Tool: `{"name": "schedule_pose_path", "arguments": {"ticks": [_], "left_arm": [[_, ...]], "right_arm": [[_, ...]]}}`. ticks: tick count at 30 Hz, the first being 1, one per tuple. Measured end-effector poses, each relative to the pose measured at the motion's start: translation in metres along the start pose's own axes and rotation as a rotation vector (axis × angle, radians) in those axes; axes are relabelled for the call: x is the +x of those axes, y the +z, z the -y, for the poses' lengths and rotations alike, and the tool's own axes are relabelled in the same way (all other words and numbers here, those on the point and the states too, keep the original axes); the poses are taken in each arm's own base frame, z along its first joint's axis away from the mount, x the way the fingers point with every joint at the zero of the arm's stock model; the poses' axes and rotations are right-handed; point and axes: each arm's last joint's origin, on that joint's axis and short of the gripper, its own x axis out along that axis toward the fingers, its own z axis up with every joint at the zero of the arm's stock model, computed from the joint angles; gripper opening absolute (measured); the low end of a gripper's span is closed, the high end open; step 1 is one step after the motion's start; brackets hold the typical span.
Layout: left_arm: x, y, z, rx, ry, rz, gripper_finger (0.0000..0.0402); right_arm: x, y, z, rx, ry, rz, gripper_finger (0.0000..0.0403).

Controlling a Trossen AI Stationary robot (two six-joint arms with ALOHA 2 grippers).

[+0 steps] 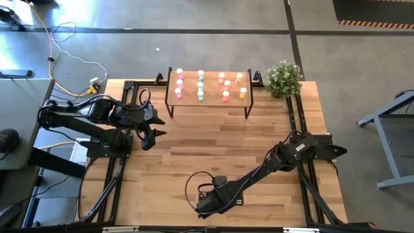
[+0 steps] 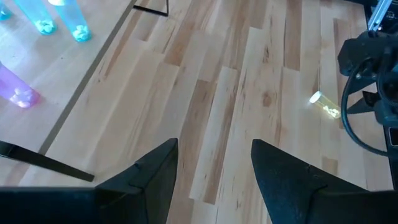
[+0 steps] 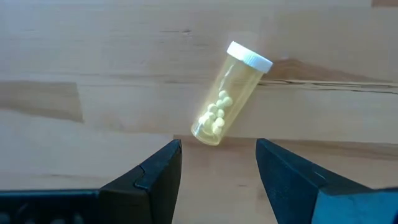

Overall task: Pick and place medicine bottles onto shelf by color
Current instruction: Put the yellow pill bottle on the shelf aligned with the other yellow pill bottles

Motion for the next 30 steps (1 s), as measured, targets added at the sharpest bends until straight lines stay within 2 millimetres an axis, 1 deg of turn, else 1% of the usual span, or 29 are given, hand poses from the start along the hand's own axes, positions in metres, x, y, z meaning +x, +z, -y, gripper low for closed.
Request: {"name": "schedule_pose_path", "arguments": {"ticks": [5, 15, 17, 30], "left_arm": [[0.000, 0.000, 0.000, 0.000, 0.000, 0.000, 0.0195], [0.000, 0.000, 0.000, 0.000, 0.001, 0.000, 0.0195], [0.000, 0.000, 0.000, 0.000, 0.001, 0.000, 0.0195], [0.000, 0.000, 0.000, 0.000, 0.002, 0.001, 0.0195]], "right_arm": [[0.017, -0.002, -0.003, 0.005, -0.010, 0.008, 0.0197], [0.036, -0.003, -0.004, 0.019, -0.036, 0.006, 0.0193], [0.040, -0.003, -0.004, 0.019, -0.045, 0.007, 0.0186], [0.040, -0.003, -0.004, 0.009, -0.044, 0.016, 0.0116]]}}
